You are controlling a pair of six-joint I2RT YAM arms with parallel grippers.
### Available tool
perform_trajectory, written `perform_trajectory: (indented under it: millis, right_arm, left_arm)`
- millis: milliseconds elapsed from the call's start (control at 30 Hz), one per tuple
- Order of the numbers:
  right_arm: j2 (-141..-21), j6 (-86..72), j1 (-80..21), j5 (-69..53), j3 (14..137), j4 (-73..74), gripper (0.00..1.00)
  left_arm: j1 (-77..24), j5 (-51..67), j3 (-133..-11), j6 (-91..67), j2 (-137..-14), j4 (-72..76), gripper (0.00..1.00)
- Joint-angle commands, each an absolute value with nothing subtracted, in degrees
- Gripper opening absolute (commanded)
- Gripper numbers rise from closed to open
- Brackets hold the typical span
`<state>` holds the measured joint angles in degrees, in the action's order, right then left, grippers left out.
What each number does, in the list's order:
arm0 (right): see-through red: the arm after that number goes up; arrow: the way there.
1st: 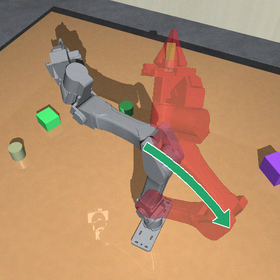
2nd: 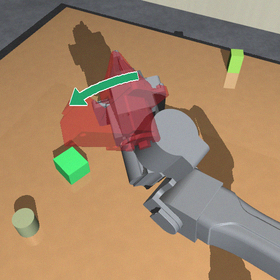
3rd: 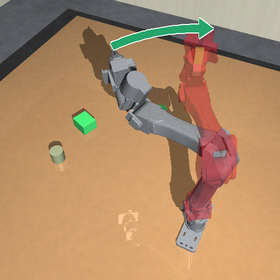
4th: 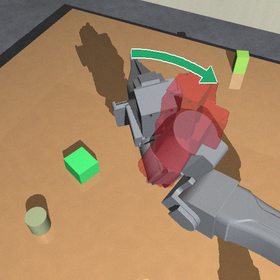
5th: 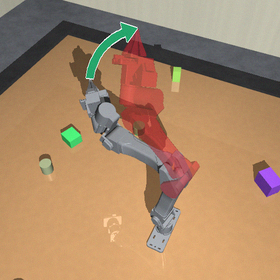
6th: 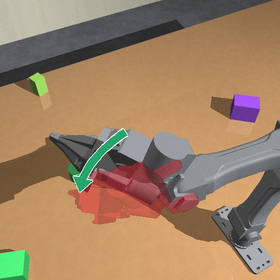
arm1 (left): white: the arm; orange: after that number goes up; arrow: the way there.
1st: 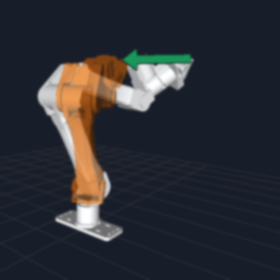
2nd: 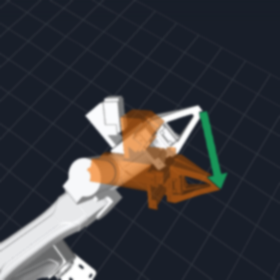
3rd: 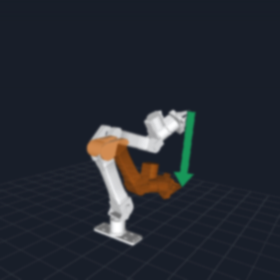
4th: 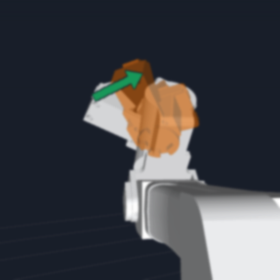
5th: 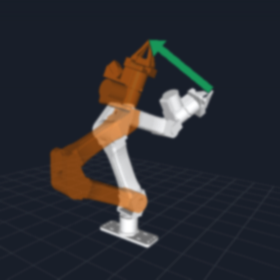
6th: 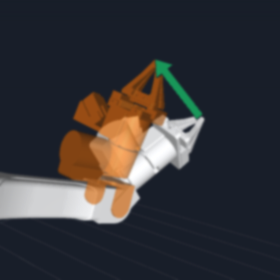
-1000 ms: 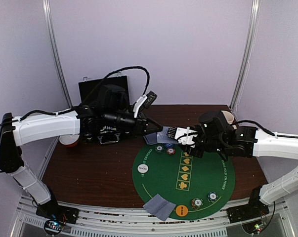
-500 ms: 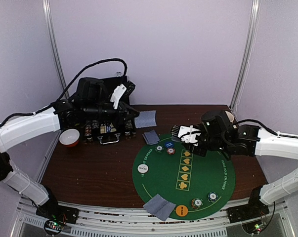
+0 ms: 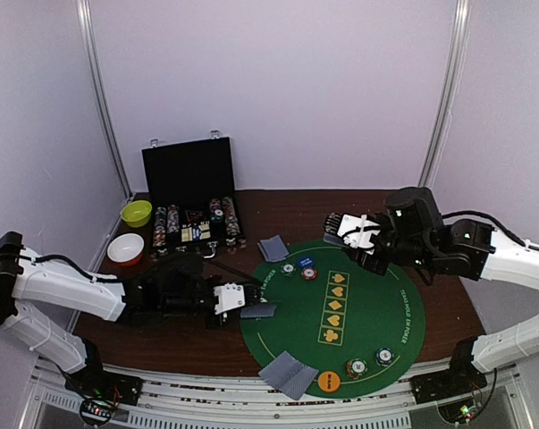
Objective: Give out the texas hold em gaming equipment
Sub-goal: Flop the poker card into the community card area.
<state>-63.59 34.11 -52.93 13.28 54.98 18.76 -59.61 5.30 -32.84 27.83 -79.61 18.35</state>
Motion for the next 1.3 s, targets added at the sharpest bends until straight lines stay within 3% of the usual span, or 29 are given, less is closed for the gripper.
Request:
perform_trajectory:
  millis: [0, 167, 500, 933, 1267]
  right_arm:
    - [-62.42, 32.96, -52.47, 14.59, 55.09, 19.16, 0.44]
    - [-62.15, 32.45, -52.21, 14.39, 55.35, 19.42, 0.44]
    - [-62.62, 32.35, -51.97, 13.78, 55.11, 19.25, 0.44]
    - [-62.58, 32.26, -51.94, 13.22, 55.02, 19.16, 0.44]
    - [-62.19, 32.0, -51.95, 12.94, 55.36, 19.4, 0.44]
  left_arm:
    - [-61.82, 10.67, -34.95, 41.41, -87.77, 42.67, 0.0]
    - [-65.33, 12.51, -38.16, 47.2, -97.49, 53.42, 0.0]
    - [-69.05, 12.2, -45.41, 57.54, -111.25, 56.8, 0.0]
    - [-72.5, 14.27, -46.32, 55.53, -113.33, 44.95, 0.0]
    - [-73.99, 12.56, -45.97, 55.27, -113.05, 39.53, 0.1]
